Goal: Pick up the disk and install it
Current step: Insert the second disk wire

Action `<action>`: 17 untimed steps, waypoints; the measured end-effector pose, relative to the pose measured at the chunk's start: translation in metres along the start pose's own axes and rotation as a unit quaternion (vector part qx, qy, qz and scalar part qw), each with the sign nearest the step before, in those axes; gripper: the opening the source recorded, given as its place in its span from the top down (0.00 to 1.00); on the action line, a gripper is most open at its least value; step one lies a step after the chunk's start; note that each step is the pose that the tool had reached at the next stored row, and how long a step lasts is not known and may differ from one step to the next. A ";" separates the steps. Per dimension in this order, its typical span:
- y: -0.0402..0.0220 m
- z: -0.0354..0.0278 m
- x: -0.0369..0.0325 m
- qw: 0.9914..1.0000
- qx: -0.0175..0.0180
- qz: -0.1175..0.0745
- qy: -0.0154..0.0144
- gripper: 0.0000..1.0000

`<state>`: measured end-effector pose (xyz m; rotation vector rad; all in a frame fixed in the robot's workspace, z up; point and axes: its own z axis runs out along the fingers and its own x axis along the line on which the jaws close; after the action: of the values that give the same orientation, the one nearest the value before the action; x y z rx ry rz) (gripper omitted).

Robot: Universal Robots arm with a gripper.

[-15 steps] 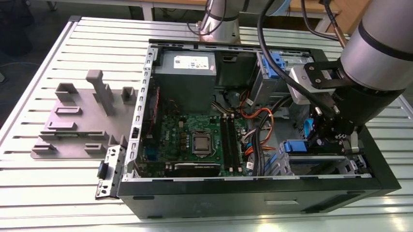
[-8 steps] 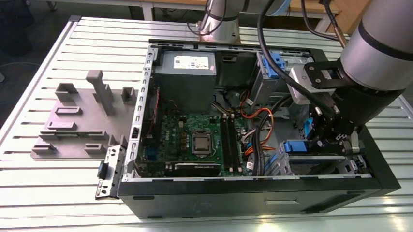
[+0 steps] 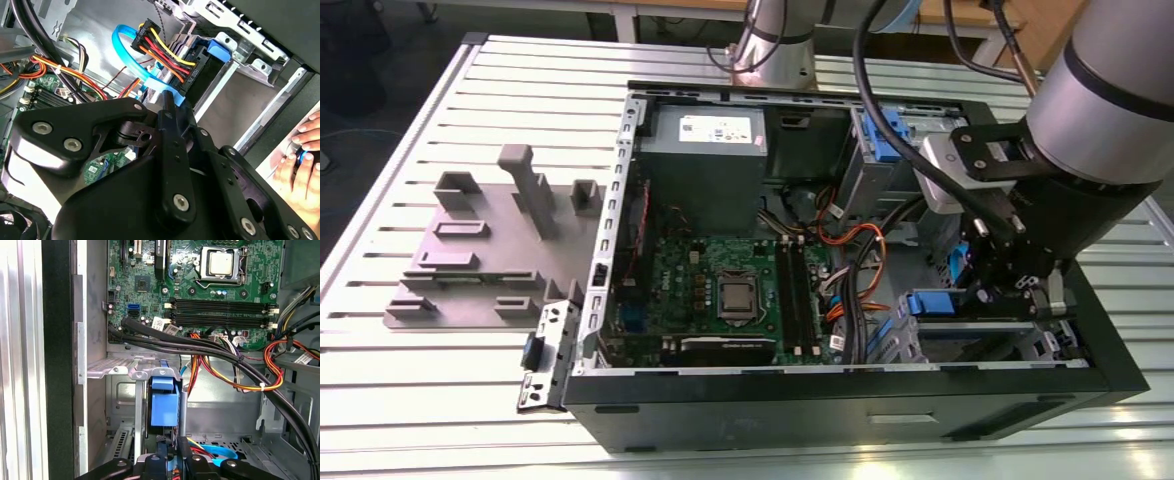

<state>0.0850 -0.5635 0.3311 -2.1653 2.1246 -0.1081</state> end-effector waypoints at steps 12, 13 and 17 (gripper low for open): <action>-0.0013 -0.0103 -0.0002 1.000 0.000 0.000 0.000 0.84; -0.0013 -0.0104 -0.0003 1.000 0.000 0.000 0.000 0.89; -0.0013 -0.0105 -0.0002 1.000 -0.001 0.000 0.000 0.89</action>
<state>0.0850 -0.5635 0.3417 -2.1659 2.1252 -0.1067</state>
